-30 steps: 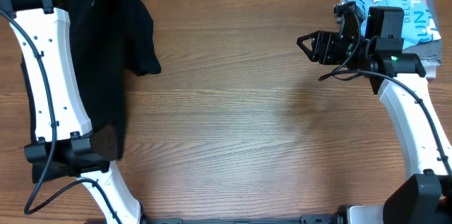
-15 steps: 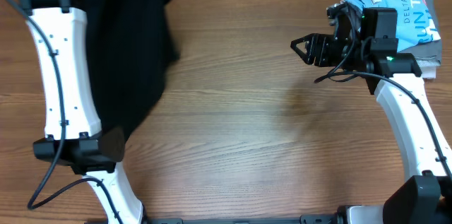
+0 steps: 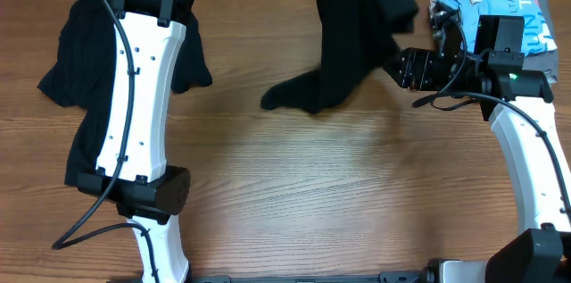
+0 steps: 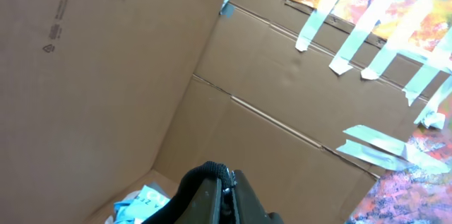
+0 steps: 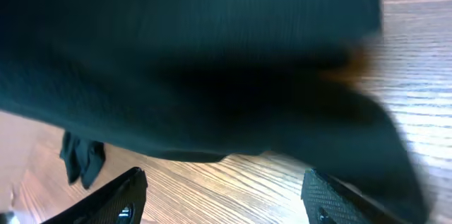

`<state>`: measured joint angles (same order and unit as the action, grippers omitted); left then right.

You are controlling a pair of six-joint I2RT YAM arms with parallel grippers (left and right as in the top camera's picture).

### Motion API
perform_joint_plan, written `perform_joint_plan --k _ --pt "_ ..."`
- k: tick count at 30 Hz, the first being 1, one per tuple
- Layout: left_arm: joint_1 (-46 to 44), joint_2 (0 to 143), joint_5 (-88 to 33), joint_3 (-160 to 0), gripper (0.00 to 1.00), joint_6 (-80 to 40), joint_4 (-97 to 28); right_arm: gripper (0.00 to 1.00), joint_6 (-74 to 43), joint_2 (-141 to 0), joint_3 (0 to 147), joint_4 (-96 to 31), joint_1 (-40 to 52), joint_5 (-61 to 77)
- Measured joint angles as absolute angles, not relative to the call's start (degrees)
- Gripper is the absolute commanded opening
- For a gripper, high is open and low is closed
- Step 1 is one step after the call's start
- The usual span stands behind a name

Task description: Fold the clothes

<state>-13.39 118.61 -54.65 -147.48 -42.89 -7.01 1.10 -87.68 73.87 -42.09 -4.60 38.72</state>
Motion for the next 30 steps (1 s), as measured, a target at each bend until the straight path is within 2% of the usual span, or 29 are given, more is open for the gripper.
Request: perform_joint_plan --k 7,13,18,23,30 --pt "-13.37 118.61 -53.69 -147.48 0.04 -41.82 -7.29 0.76 8.34 -87.70 73.87 -42.09 -0.67 38.74" --pt "-13.37 118.61 -52.97 -147.48 0.04 -41.43 -8.16 0.76 9.76 -87.70 73.87 -43.40 5.63 37.67" --pt "-13.13 118.63 -50.87 -147.48 0.04 -39.86 -11.16 0.75 10.17 -87.70 73.87 -47.18 6.33 37.04" --pt "-12.99 118.61 -50.09 -147.48 0.04 -38.96 -11.16 0.71 10.28 -87.94 71.92 -44.25 8.12 36.75" --pt "-12.99 118.63 -49.60 -147.48 0.04 -38.81 -11.14 0.71 6.48 -91.57 71.09 -36.10 18.17 30.85"
